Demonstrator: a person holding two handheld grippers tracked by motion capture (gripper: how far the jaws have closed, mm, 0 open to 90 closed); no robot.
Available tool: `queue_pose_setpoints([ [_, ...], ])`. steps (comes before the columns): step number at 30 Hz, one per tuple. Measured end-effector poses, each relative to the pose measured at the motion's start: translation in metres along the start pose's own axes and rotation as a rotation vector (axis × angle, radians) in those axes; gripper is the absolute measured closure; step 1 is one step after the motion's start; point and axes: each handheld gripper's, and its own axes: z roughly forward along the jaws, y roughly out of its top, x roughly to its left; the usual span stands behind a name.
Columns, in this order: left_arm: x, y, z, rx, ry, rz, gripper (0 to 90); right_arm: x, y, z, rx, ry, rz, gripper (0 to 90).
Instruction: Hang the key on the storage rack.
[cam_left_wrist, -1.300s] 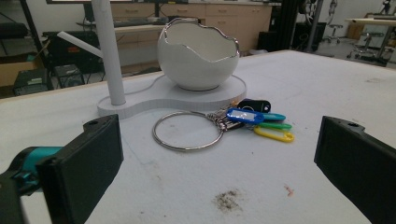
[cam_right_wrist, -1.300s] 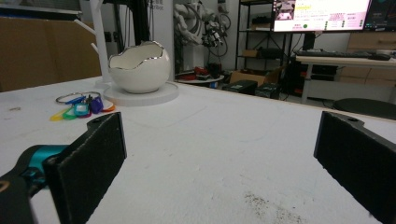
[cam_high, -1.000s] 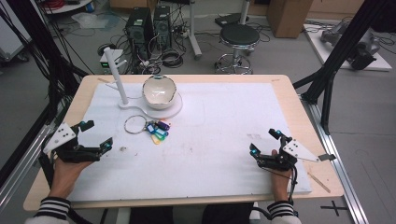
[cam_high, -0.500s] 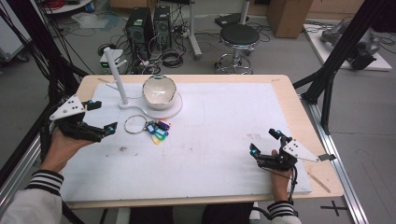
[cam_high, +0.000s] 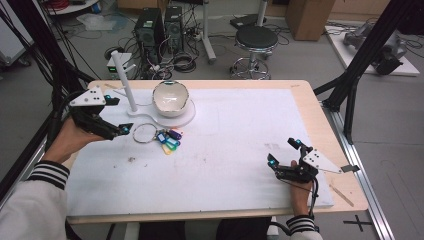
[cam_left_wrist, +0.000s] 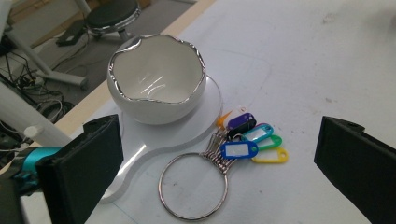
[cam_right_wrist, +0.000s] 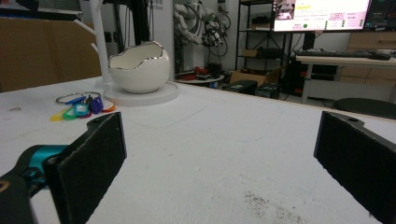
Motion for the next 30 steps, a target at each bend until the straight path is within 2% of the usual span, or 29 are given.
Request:
queue_pose_setpoints([
  [3,0.003,0.006,0.006,0.051,-0.017,0.029,1.7,0.0,0.0,0.0,0.0,0.001,0.004,1.8],
  [5,0.005,0.008,0.011,0.07,-0.035,0.028,1.7,0.0,0.0,0.0,0.001,0.0,0.001,1.8],
  [11,0.011,0.016,0.026,0.166,-0.077,0.08,1.7,0.0,0.0,0.0,-0.003,0.0,0.001,1.8],
  [20,0.012,0.024,0.051,0.3,-0.124,0.161,1.7,0.0,0.0,0.0,-0.002,0.0,0.0,1.8],
  [21,0.012,0.026,0.056,0.327,-0.137,0.175,1.7,0.0,0.0,0.0,0.002,0.001,0.005,1.8],
  [26,0.01,0.028,0.066,0.364,-0.158,0.188,1.7,0.0,0.0,0.0,-0.001,0.0,0.001,1.8],
  [30,0.008,0.027,0.076,0.418,-0.174,0.208,1.7,0.0,0.0,0.0,-0.002,-0.001,-0.001,1.8],
])
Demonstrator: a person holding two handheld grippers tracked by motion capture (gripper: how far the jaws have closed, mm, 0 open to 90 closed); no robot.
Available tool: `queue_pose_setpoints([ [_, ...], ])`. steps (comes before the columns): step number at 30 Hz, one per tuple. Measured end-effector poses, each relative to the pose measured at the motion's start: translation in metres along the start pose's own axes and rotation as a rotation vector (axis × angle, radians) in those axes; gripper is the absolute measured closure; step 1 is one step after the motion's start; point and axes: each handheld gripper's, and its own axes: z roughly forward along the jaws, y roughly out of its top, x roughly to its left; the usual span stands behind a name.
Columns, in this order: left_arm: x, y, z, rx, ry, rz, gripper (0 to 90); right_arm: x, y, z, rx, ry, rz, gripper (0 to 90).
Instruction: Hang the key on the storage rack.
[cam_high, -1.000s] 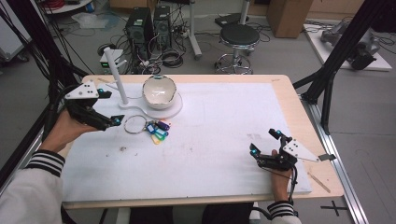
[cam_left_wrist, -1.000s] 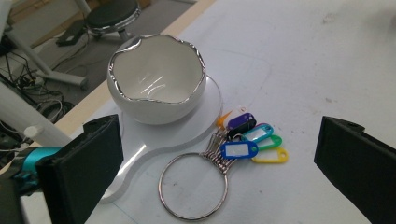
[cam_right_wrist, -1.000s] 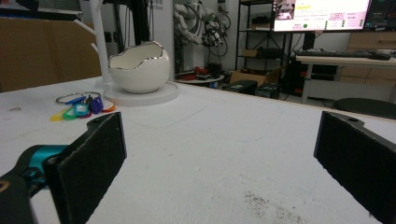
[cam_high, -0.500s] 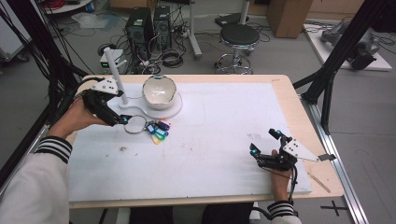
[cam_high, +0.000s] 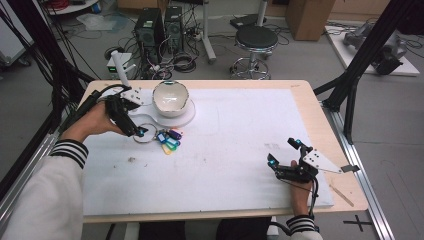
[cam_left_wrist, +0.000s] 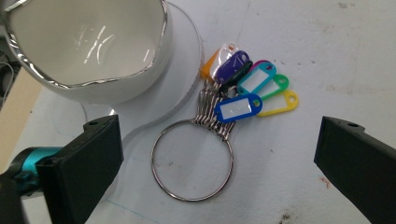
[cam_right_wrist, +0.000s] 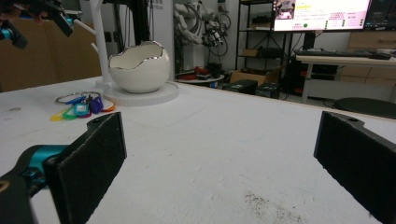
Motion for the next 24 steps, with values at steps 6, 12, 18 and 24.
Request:
queue_pose_setpoints([
  [6,0.0,-0.001,0.017,0.07,-0.021,0.011,1.8,0.0,0.0,0.0,0.001,0.001,0.001,1.8],
  [12,0.0,-0.004,0.034,0.146,-0.048,0.023,1.8,0.0,0.0,0.0,0.002,0.001,0.004,1.8],
  [18,0.001,-0.007,0.048,0.203,-0.075,0.013,1.8,0.0,0.0,0.0,0.002,0.001,0.004,1.8],
  [24,0.001,-0.009,0.058,0.25,-0.087,0.022,1.9,0.0,0.0,0.0,0.001,0.001,0.002,1.8],
])
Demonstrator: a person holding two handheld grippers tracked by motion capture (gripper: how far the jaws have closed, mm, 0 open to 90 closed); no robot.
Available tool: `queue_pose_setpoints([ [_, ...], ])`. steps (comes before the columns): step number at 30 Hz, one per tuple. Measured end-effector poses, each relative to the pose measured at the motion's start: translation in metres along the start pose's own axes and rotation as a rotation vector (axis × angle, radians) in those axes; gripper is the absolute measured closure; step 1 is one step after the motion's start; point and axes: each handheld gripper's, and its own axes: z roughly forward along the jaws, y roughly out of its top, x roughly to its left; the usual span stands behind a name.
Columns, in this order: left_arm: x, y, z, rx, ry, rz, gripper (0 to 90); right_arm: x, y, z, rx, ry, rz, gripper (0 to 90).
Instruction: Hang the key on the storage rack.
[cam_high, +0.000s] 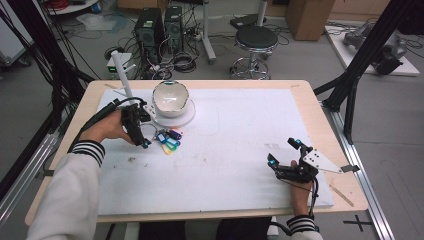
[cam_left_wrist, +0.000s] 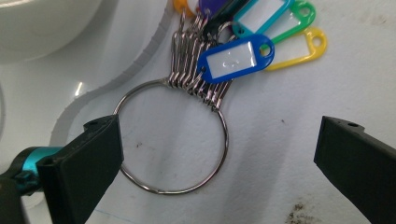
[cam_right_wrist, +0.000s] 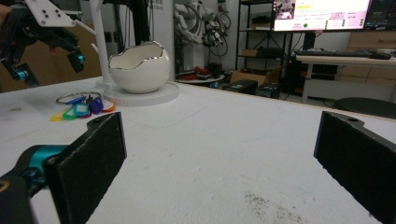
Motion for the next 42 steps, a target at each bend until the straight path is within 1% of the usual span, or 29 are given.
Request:
queue_pose_setpoints([
  [2,0.0,0.0,0.003,0.024,-0.007,0.0,1.9,0.0,0.0,0.0,0.0,0.0,-0.001,1.8],
  [5,0.0,-0.001,0.007,0.043,-0.015,0.004,3.9,0.0,0.0,0.0,0.0,-0.001,-0.002,1.8],
  [6,0.0,0.0,0.008,0.049,-0.02,0.015,6.2,0.0,0.0,0.0,0.0,-0.001,-0.002,1.8],
  [9,0.0,0.0,0.011,0.051,-0.026,0.009,6.2,0.0,0.0,0.0,0.0,-0.002,-0.002,1.8],
  [11,0.0,0.001,0.013,0.054,-0.023,0.01,6.2,0.0,0.0,0.0,-0.001,-0.001,-0.001,1.8],
  [14,-0.001,0.001,0.016,0.071,-0.026,0.006,6.2,0.0,0.0,0.0,-0.001,-0.001,-0.001,1.8],
  [15,0.0,0.001,0.017,0.079,-0.022,0.016,6.2,0.0,0.0,0.0,0.0,-0.001,-0.001,1.8],
  [17,0.0,0.001,0.019,0.093,-0.029,0.018,6.3,0.0,0.0,0.0,-0.001,-0.001,-0.002,1.8],
  [18,0.0,0.001,0.019,0.101,-0.029,0.01,6.6,0.0,0.0,0.0,-0.001,-0.001,-0.001,1.8],
  [19,0.0,0.001,0.021,0.095,-0.024,0.009,6.8,0.0,0.0,0.0,0.0,-0.001,0.0,1.8],
  [20,0.0,0.001,0.021,0.103,-0.025,0.008,6.8,0.0,0.0,0.0,0.0,-0.001,0.0,1.8],
  [22,0.0,0.001,0.022,0.103,-0.032,0.003,7.9,0.0,0.0,0.0,0.0,-0.001,-0.001,1.8],
  [23,-0.001,0.001,0.023,0.103,-0.04,-0.004,10.4,0.0,0.0,0.0,-0.001,0.0,-0.001,1.8],
  [24,0.0,0.002,0.023,0.113,-0.042,0.006,10.7,0.0,0.0,0.0,-0.001,-0.001,-0.001,1.8],
  [26,-0.001,0.001,0.025,0.11,-0.038,-0.005,11.1,0.0,0.0,0.0,-0.001,-0.001,-0.002,1.8],
  [27,0.0,0.001,0.025,0.115,-0.042,-0.002,11.9,0.0,0.0,0.0,-0.001,-0.001,-0.002,1.8],
  [29,0.0,0.001,0.026,0.119,-0.046,-0.008,14.3,0.0,0.0,0.0,0.0,0.0,0.001,1.8],
  [30,0.0,0.0,0.026,0.123,-0.054,-0.001,18.2,0.001,0.0,0.0,0.002,-0.001,0.005,1.8],
  [31,0.001,0.001,0.025,0.13,-0.053,0.002,20.1,0.001,0.0,0.0,0.0,-0.001,0.002,1.8],
  [32,0.0,0.001,0.025,0.127,-0.049,-0.008,21.2,0.001,0.0,0.0,0.003,0.0,0.005,1.8],
  [33,0.0,0.001,0.025,0.132,-0.045,-0.008,21.7,0.001,0.0,0.0,0.003,0.0,0.005,1.8],
  [35,0.0,0.001,0.026,0.14,-0.048,-0.019,23.1,0.001,0.0,0.0,0.003,0.0,0.005,1.8],
  [38,0.0,0.001,0.027,0.152,-0.054,-0.017,25.4,0.001,0.0,0.0,0.003,0.0,0.006,1.8],
  [40,0.0,0.001,0.028,0.151,-0.052,-0.03,26.7,0.001,0.0,0.0,0.003,-0.001,0.005,1.8],
  [41,0.0,0.002,0.028,0.152,-0.053,-0.036,29.2,0.001,0.0,0.0,0.003,-0.001,0.005,1.8],
  [42,0.0,0.002,0.029,0.153,-0.053,-0.033,30.5,0.001,0.0,0.0,0.002,0.0,0.006,1.8],
])
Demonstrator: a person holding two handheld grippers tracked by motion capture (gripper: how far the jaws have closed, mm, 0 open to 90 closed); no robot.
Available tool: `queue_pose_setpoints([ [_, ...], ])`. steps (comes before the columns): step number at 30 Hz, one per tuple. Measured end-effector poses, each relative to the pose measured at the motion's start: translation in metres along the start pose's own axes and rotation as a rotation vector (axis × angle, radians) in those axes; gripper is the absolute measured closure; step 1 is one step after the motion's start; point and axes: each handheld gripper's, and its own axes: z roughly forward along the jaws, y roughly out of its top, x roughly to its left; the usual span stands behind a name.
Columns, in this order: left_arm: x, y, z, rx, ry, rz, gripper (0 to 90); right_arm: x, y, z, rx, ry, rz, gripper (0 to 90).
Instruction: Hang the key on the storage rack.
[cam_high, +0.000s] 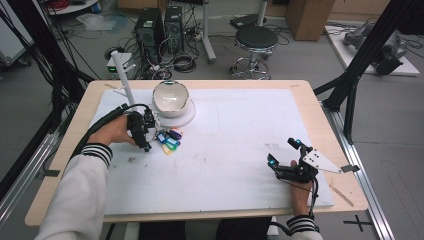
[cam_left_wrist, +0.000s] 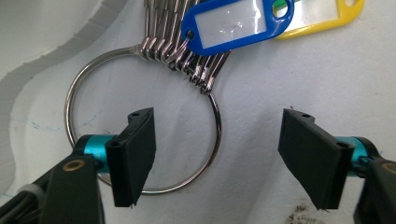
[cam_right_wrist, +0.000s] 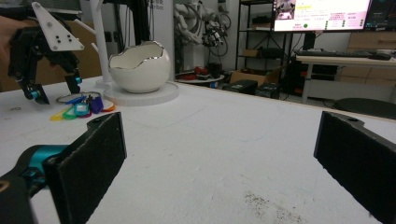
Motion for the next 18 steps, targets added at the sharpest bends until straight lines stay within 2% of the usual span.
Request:
queue_pose_setpoints([
  [6,-0.0012,0.0006,0.0003,0.008,0.006,-0.011,39.7,0.0,0.0,-0.0001,0.0,0.001,-0.002,1.8],
  [9,-0.0013,0.0013,0.0002,0.018,0.004,-0.001,45.7,0.0001,0.0,0.0,-0.001,0.001,-0.002,1.8],
  [18,-0.002,0.0027,0.0014,0.03,0.001,-0.004,55.3,0.0002,-0.0001,-0.0002,0.0,0.001,-0.002,1.8],
])
